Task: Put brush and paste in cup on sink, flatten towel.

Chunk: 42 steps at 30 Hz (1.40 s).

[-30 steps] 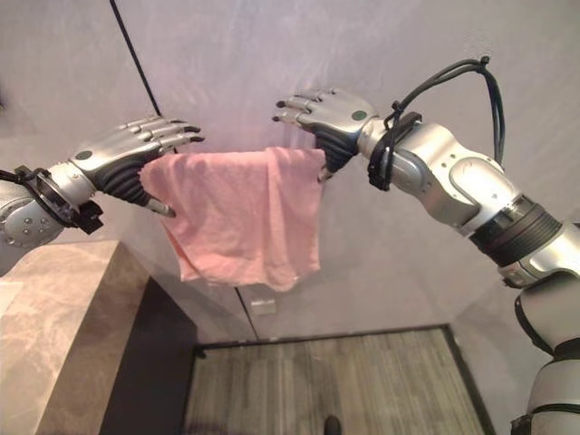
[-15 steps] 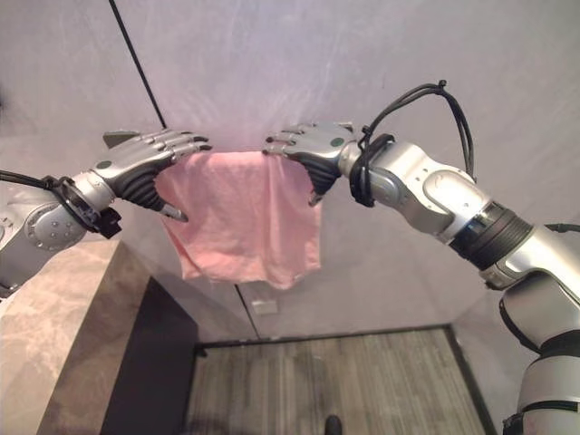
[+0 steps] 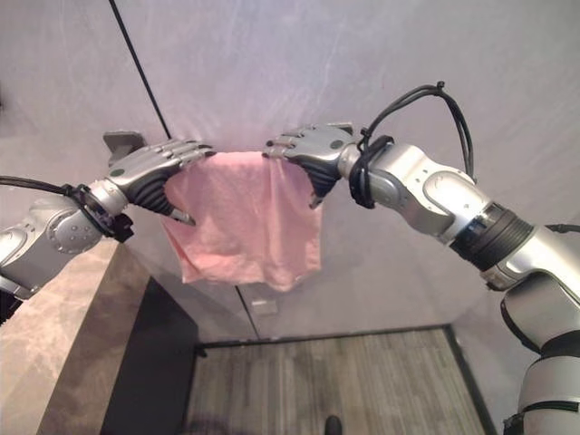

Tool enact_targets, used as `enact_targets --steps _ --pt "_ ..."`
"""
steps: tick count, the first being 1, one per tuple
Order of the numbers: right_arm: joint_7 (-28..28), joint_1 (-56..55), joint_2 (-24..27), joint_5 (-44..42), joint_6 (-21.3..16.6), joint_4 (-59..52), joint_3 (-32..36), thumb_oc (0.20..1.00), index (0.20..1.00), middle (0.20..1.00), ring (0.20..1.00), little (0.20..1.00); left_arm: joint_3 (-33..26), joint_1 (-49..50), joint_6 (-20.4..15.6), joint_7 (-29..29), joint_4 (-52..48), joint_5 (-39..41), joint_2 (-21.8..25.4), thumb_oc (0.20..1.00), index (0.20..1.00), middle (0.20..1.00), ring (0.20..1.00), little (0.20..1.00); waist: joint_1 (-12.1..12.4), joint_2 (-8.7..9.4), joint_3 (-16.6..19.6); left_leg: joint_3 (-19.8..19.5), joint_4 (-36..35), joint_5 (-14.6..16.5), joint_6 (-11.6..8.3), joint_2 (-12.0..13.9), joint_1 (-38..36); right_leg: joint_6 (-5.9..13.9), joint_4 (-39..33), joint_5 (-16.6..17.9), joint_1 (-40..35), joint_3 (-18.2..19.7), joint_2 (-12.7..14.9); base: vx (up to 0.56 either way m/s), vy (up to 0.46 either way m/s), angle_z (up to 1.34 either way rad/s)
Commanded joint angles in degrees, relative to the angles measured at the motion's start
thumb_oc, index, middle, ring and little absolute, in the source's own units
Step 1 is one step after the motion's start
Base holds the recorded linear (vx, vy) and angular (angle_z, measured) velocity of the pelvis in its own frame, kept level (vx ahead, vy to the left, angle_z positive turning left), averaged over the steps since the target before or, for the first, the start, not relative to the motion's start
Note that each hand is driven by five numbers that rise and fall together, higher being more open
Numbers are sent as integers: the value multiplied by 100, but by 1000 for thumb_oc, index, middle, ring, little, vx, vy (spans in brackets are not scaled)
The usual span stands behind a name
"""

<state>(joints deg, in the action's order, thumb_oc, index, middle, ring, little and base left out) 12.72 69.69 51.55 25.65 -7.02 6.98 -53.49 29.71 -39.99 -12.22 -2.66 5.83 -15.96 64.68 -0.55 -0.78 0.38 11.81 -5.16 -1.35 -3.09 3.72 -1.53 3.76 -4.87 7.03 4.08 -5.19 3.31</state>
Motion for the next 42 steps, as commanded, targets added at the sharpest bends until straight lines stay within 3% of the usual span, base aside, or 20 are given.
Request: enact_targets --steps 1,13,30,34,36,37,38,39,40,41,42 --pt "-33 20 293 59 69 -64 208 1000 1000 1000 1000 1000 -233 204 43 -63 232 -258 260 1000 1000 1000 1000 1000 143 335 -11 -50 16 -104 -227 178 -78 770 -13 325 -107 159 718 0 0 0" --pt "-60 -837 698 43 16 -396 801 1000 1000 1000 1000 1000 -1181 1405 42 -107 96 -387 524 1000 1000 1000 1000 1000 171 330 18 -15 16 -75 -230 198 -125 767 -13 288 -136 140 702 3 -2 -3" --pt "-136 -1237 704 50 90 -60 1024 1000 1000 1000 1000 1000 -1551 1702 -1 11 69 -210 376 1000 1000 1000 1000 1000 202 308 10 26 16 -77 -236 204 -127 776 -13 312 -99 181 692 0 0 0" --pt "-514 -1404 607 140 37 -3 1230 1000 1000 1000 1000 1000 -1730 1642 -117 401 -143 -83 55 1000 1000 1000 1000 1000 206 304 61 -17 16 -66 -231 201 -149 765 -13 288 -151 161 701 0 0 0" --pt "-968 -1759 496 227 18 -89 1740 1000 1000 1000 1000 1000 -2132 1813 -186 878 -314 -56 -427 1000 1000 1000 1000 1000 216 303 97 -61 16 -52 -222 192 -170 754 -13 263 -198 144 700 12 -17 5" --pt "-973 -1799 499 242 17 -113 1762 1000 1000 1000 1000 1000 -2155 1857 -183 884 -344 -69 -429 1000 1000 1000 1000 1000 213 304 103 -64 16 -50 -222 192 -176 754 -13 260 -206 140 700 7 -13 7" --pt "-1241 -2086 356 360 4 -227 2147 1000 1000 1000 1000 1000 -2471 2027 -240 1183 -484 -3 -829 1000 1000 1000 1000 1000 203 303 140 -95 16 -41 -216 191 -196 752 -13 243 -245 118 707 3 -10 4" --pt "-1239 -2097 355 362 5 -234 2153 1000 1000 1000 1000 1000 -2476 2037 -238 1181 -492 -4 -828 1000 1000 1000 1000 1000 201 304 143 -97 16 -41 -216 191 -197 752 -13 242 -248 116 707 -4 -19 4" --pt "-1537 -2385 104 394 47 -326 2577 1000 1000 1000 1000 1000 -2755 2201 -296 1489 -556 278 -1374 1000 1000 1000 1000 1000 195 310 168 -118 16 -32 -205 187 -207 751 -13 234 -271 110 713 0 0 0" --pt "-1539 -2422 106 408 50 -352 2594 1000 1000 1000 1000 1000 -2769 2236 -294 1488 -583 278 -1377 1000 1000 1000 1000 1000 193 309 177 -120 16 -30 -204 187 -210 752 -13 232 -275 107 714 -16 -17 6" --pt "-1740 -2698 -106 430 28 -471 2922 1000 1000 1000 1000 1000 -2947 2374 -319 1667 -635 440 -1816 1000 1000 1000 1000 1000 183 307 214 -137 16 -25 -197 182 -215 752 -13 226 -294 109 716 -9 -9 7"
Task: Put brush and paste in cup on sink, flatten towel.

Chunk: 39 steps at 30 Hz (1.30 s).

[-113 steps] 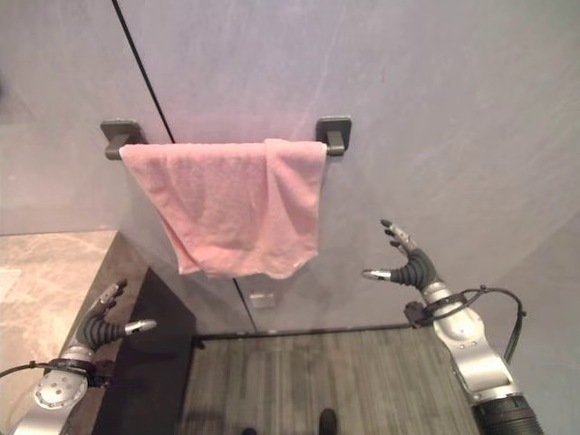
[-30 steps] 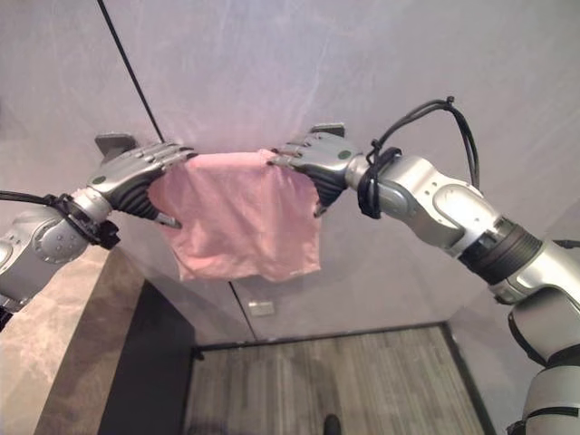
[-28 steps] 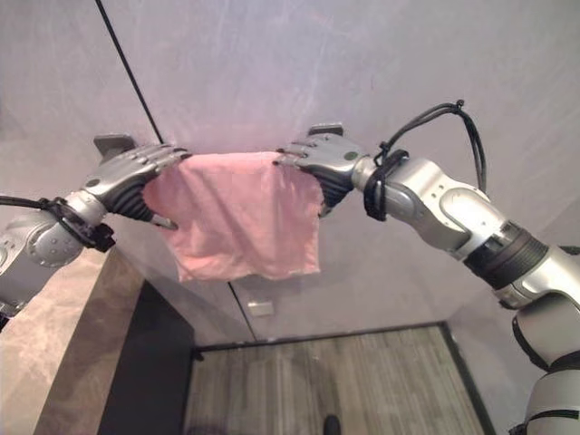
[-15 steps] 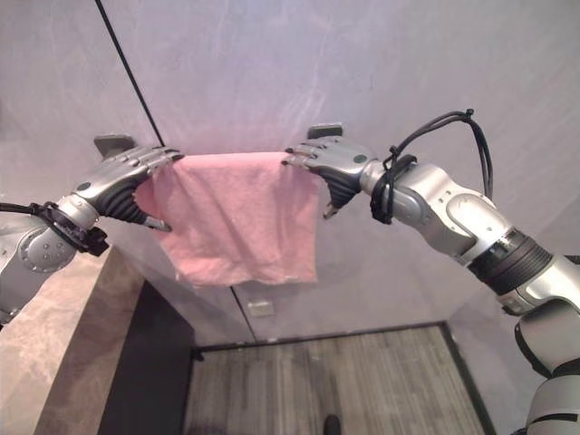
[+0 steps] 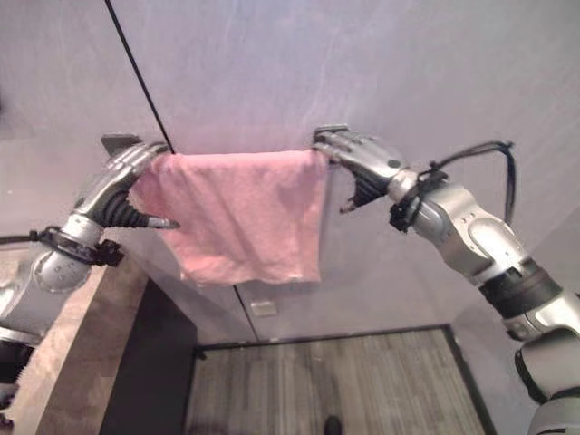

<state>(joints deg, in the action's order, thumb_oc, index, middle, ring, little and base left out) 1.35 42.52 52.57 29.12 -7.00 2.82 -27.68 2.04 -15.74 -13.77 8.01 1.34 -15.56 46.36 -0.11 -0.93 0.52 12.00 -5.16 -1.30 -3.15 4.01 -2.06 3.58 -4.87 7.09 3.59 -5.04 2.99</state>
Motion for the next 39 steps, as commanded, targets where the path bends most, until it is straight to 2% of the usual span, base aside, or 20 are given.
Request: enact_targets --steps 1,2,3,6,10,13,14,15,16,18,20,21,22,24,27,28,30,31,33,39 --pt "-600 6 -208 85 28 -64 349 1000 1000 1000 1000 1000 -179 -46 -162 599 -191 400 17 1000 1000 1000 1000 1000 140 324 203 -158 16 -29 -191 153 -161 770 -13 220 -245 93 748 -31 -20 7" --pt "-885 -173 -473 101 28 -193 628 1000 1000 1000 1000 1000 -361 0 -247 896 -269 631 -451 1000 1000 1000 1000 1000 131 322 223 -183 16 -37 -189 151 -161 761 -13 216 -265 87 748 -31 -15 4" --pt "-1071 -295 -602 99 11 -268 801 1000 1000 1000 1000 1000 -457 2 -278 1040 -314 717 -659 1000 1000 1000 1000 1000 121 314 237 -193 16 -36 -191 151 -164 757 -13 219 -275 87 754 -31 -15 2" --pt "-1176 -454 -730 92 -49 -471 1007 1000 1000 1000 1000 1000 -522 30 -301 1147 -419 694 -847 1000 1000 1000 1000 1000 112 310 273 -218 16 -40 -199 149 -161 746 -13 214 -290 80 750 -16 -5 1" --pt "-1656 -978 -946 78 -181 -1027 1670 1000 1000 1000 1000 1000 -999 301 -445 1506 -839 659 -1081 1000 1000 1000 1000 1000 89 280 299 -272 16 -62 -215 168 -130 725 -13 213 -298 63 742 -21 -11 1" --pt "-1762 -1413 -1016 63 -257 -1389 2105 1000 1000 1000 1000 1000 -1258 605 -481 1545 -1095 598 -1157 1000 1000 1000 1000 1000 69 274 309 -297 16 -66 -215 173 -126 714 -13 202 -305 54 733 -22 -8 2" --pt "-1871 -1947 -1099 19 -323 -1659 2590 1000 1000 1000 1000 1000 -1572 1010 -545 1584 -1195 696 -1330 1000 1000 1000 1000 1000 52 263 304 -307 16 -68 -209 175 -129 708 -13 202 -307 55 732 -16 -6 4" --pt "-1861 -1979 -1104 19 -319 -1682 2606 1000 1000 1000 1000 1000 -1567 1025 -541 1580 -1207 698 -1330 1000 1000 1000 1000 1000 56 267 315 -308 16 -67 -210 175 -129 708 -13 201 -308 54 732 -76 -10 0" --pt "-1993 -3139 -1553 -355 -501 -1914 3525 1000 1000 1000 1000 1000 -2026 1823 -640 1490 -1240 989 -1790 1000 1000 1000 1000 1000 10 245 259 -321 16 -158 -204 170 -70 688 -13 250 -262 54 729 -33 0 1" --pt "-1969 -3507 -1690 -453 -537 -1967 3734 1000 1000 1000 1000 1000 -2086 2060 -664 1406 -1255 1159 -1913 1000 1000 1000 1000 1000 17 239 298 -341 16 -105 -213 177 -86 698 -13 191 -293 28 727 0 0 0" --pt "-1915 -4212 -2221 -1252 -723 -1615 4080 1000 1000 1000 1000 1000 -2144 2541 -650 1291 -929 1460 -2394 1000 1000 1000 1000 1000 -7 234 266 -367 16 -139 -211 181 -44 684 -13 195 -273 13 733 -16 -9 0" --pt "-1961 -4733 -2318 -1217 -723 -1250 4260 1000 1000 1000 1000 1000 -2149 2791 -588 1291 -589 1500 -2600 1000 1000 1000 1000 1000 -22 243 220 -398 16 -168 -218 187 11 672 -13 196 -258 -19 735 -65 -32 7" --pt "-1964 -4996 -2490 -1437 -758 -988 4315 1000 1000 1000 1000 1000 -2016 2926 -626 1175 -233 1862 -2826 1000 1000 1000 1000 1000 -34 238 181 -420 16 -232 -222 190 54 654 -13 235 -248 -55 740 -34 -24 11" --pt "-1915 -5250 -2636 -1702 -812 -736 4410 1000 1000 1000 1000 1000 -1926 3054 -604 1112 34 1873 -2855 1000 1000 1000 1000 1000 -49 227 186 -451 16 -210 -234 199 82 655 -13 197 -245 -89 740 -9 -16 25" --pt "-1998 -5532 -2711 -1751 -803 44 4279 1000 1000 1000 1000 1000 -1427 3037 -475 916 1019 1923 -2787 1000 1000 1000 1000 1000 -97 208 118 -487 16 -241 -241 215 126 641 -13 200 -252 -153 740 -37 -22 10" --pt "-2027 -5453 -2802 -2105 -762 985 3972 1000 1000 1000 1000 1000 -941 2879 -342 754 1669 1983 -2729 1000 1000 1000 1000 1000 -146 194 63 -505 16 -233 -241 224 101 632 -8 198 -284 -161 736 -42 -14 17" --pt "-1992 -5331 -2816 -2304 -786 1411 3796 1000 1000 1000 1000 1000 -755 2763 -330 648 1922 2203 -2772 1000 1000 1000 1000 1000 -165 197 39 -507 16 -276 -235 219 134 624 -8 239 -246 -155 743 -49 -13 18" --pt "-1734 -5147 -2816 -2662 -725 2224 3411 1000 1000 1000 1000 1000 -463 2648 -176 347 2496 2403 -2829 1000 1000 1000 1000 1000 -177 197 -4 -501 16 -281 -227 222 124 615 2 244 -252 -142 745 -35 -14 5" --pt "-1430 -4955 -2889 -3139 -598 3007 3027 1000 1000 1000 1000 1000 -112 2556 -61 174 3023 2401 -2914 1000 1000 1000 1000 1000 -184 194 -6 -484 16 -278 -211 234 99 601 19 239 -242 -125 741 -16 -9 0" --pt "-1090 -4658 -3195 -3968 -550 4240 2555 1000 1000 1000 1000 1000 234 2247 48 189 4383 2430 -3112 1000 1000 1000 1000 1000 -186 181 -12 -452 16 -277 -227 249 30 573 39 226 -267 -102 727 2 -4 1"
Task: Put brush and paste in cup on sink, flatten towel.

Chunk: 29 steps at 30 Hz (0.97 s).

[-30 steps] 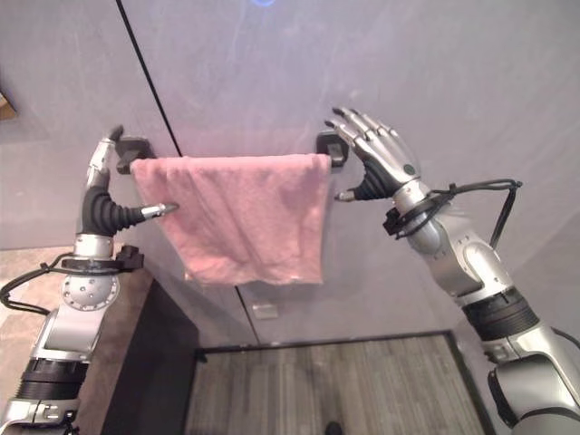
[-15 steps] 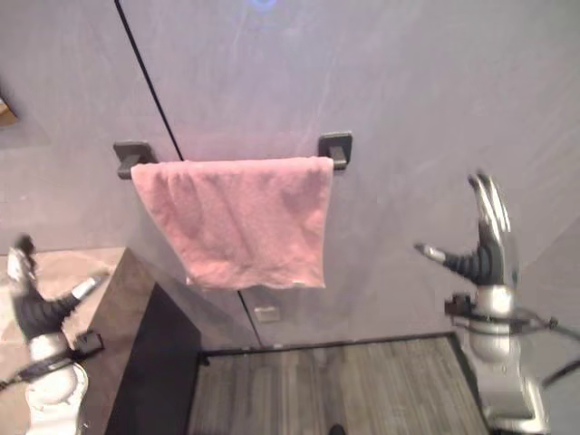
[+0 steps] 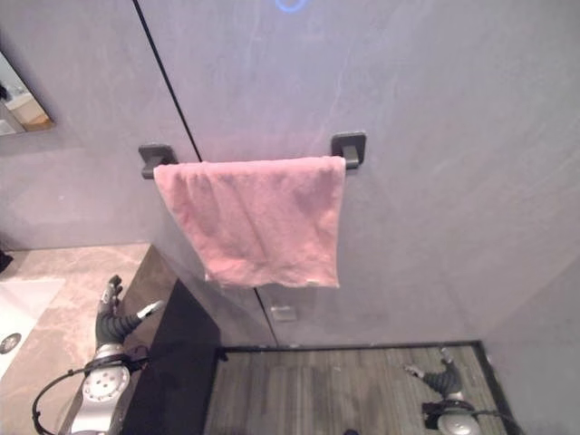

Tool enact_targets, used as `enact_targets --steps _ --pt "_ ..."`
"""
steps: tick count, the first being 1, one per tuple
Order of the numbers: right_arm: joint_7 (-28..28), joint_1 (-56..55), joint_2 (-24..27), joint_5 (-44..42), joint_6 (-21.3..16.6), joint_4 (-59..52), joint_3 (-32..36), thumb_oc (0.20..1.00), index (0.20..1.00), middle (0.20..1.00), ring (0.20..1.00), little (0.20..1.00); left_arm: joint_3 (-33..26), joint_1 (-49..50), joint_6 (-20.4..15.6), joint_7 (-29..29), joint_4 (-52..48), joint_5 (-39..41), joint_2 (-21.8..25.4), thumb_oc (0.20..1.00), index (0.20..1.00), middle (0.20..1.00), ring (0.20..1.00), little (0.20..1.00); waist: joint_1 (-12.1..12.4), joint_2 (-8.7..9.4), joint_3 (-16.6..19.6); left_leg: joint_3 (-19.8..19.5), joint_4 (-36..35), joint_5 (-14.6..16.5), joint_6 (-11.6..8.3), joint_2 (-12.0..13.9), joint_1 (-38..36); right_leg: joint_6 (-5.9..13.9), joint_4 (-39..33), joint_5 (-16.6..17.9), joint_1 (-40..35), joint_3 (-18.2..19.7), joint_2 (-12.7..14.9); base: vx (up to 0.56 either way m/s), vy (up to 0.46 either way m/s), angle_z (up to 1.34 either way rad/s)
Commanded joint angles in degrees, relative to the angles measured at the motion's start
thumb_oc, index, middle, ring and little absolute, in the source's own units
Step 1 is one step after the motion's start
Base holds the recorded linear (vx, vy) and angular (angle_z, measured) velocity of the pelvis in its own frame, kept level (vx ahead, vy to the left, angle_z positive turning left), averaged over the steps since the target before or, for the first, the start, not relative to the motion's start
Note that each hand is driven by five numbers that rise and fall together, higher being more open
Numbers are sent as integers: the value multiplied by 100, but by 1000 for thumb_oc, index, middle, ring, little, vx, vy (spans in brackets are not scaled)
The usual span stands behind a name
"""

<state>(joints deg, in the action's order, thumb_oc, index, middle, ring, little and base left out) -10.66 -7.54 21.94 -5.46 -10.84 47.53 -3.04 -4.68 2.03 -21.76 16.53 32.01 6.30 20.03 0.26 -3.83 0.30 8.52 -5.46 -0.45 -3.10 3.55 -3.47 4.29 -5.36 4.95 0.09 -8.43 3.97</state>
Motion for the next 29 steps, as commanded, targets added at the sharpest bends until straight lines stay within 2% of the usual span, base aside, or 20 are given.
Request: enact_targets --steps 1,6,7,13,16,17,18,20,22,25,29 --pt "130 382 -168 -561 -145 -92 37 1000 1000 1000 1000 1000 958 429 857 -697 1453 322 -508 1000 1000 1000 1000 1000 -221 466 14 -106 46 -363 -237 294 172 498 84 439 81 232 624 0 0 0" --pt "125 547 -209 -690 -138 203 -111 1000 1000 1000 1000 1000 1469 338 702 -788 1037 -112 -265 1000 1000 1000 1000 1000 -222 433 13 -121 46 -373 -267 328 184 495 75 412 72 193 603 0 -18 2" --pt "109 560 -239 -742 -173 127 -151 1000 1000 1000 1000 1000 1778 249 542 -659 644 -613 -81 1000 1000 1000 1000 1000 -226 438 9 -116 46 -364 -279 340 179 496 76 404 73 197 596 0 0 0" --pt "72 587 -260 -709 -194 160 -262 1000 1000 1000 1000 1000 1880 232 499 -623 313 -593 -46 1000 1000 1000 1000 1000 -224 449 14 -113 46 -361 -289 361 176 501 64 399 72 225 586 0 -7 -1" --pt "30 679 -281 -757 -232 172 -359 1000 1000 1000 1000 1000 2232 48 423 -520 167 -1231 170 1000 1000 1000 1000 1000 -239 430 2 -94 46 -361 -302 374 176 498 58 390 74 244 569 -2 -15 -3" --pt "31 678 -283 -758 -234 174 -358 1000 1000 1000 1000 1000 2233 51 426 -520 161 -1233 172 1000 1000 1000 1000 1000 -236 432 1 -92 46 -360 -303 375 173 497 58 390 73 246 568 0 0 0" --pt "32 626 -285 -727 -224 112 -359 1000 1000 1000 1000 1000 2127 164 416 -607 -24 -771 117 1000 1000 1000 1000 1000 -235 428 1 -86 46 -358 -297 376 160 499 55 390 76 259 565 0 0 0" --pt "2 624 -289 -706 -188 156 -377 1000 1000 1000 1000 1000 2060 176 501 -594 127 -668 57 1000 1000 1000 1000 1000 -245 422 -2 -86 46 -361 -293 382 155 492 60 387 79 266 557 0 0 0" --pt "-3 666 -327 -747 -150 362 -396 1000 1000 1000 1000 1000 2076 87 665 -514 632 -964 -15 1000 1000 1000 1000 1000 -258 412 -9 -81 46 -363 -290 384 157 487 61 388 91 281 549 0 0 0" --pt "9 774 -379 -721 -77 718 -497 1000 1000 1000 1000 1000 2061 -10 797 -485 1408 -923 -230 1000 1000 1000 1000 1000 -262 391 -20 -68 46 -363 -291 383 154 473 59 390 96 299 544 0 0 0" --pt "27 812 -407 -675 -44 897 -572 1000 1000 1000 1000 1000 1916 -9 852 -436 1965 -880 -327 1000 1000 1000 1000 1000 -252 384 -34 -57 46 -357 -282 380 148 457 53 398 105 324 539 0 0 0"
